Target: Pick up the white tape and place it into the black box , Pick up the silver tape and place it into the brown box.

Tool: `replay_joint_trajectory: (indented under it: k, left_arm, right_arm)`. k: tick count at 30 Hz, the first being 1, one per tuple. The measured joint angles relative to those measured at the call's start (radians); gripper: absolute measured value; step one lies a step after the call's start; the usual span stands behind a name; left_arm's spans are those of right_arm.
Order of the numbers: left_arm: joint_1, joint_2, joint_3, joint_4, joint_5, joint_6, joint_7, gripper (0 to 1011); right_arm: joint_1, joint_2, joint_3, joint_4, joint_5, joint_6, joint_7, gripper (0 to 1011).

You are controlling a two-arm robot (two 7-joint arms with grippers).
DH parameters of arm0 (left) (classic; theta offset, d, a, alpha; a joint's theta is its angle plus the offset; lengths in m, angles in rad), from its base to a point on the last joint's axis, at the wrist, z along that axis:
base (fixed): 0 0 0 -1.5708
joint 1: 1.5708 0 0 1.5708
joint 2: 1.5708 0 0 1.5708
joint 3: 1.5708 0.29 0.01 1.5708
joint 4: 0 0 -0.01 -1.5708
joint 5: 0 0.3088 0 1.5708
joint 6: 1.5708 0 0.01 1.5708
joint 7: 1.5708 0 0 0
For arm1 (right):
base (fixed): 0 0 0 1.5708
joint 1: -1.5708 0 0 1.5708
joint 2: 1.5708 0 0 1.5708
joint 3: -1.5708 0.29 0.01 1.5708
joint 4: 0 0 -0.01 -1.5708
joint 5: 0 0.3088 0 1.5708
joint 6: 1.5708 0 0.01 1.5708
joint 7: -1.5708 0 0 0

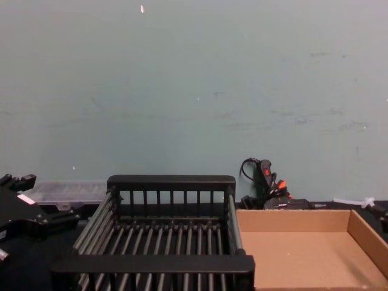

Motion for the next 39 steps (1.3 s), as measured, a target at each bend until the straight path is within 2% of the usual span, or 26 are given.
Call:
replay_joint_trajectory:
  k: [15,22,31,39]
  left_arm:
    - [0.000,0.000,0.000,0.000,0.000,0.000,0.000,1001]
    - [0.000,0.000,0.000,0.000,0.000,0.000,0.000,1001]
    - [0.000,0.000,0.000,0.000,0.000,0.000,0.000,1001]
    - [0.000,0.000,0.000,0.000,0.000,0.000,0.000,1001]
  right_arm:
    - [0.000,0.000,0.000,0.000,0.000,0.000,0.000,1002]
    - [-0.008,-0.003,0.018,-0.011,0.005,0.004,0.030,1002]
    - [-0.053,0.009,0.055,-0.070,0.034,0.038,0.064,1002]
    - [-0.112,0.029,0.097,-0.155,0.074,0.088,0.090,1002]
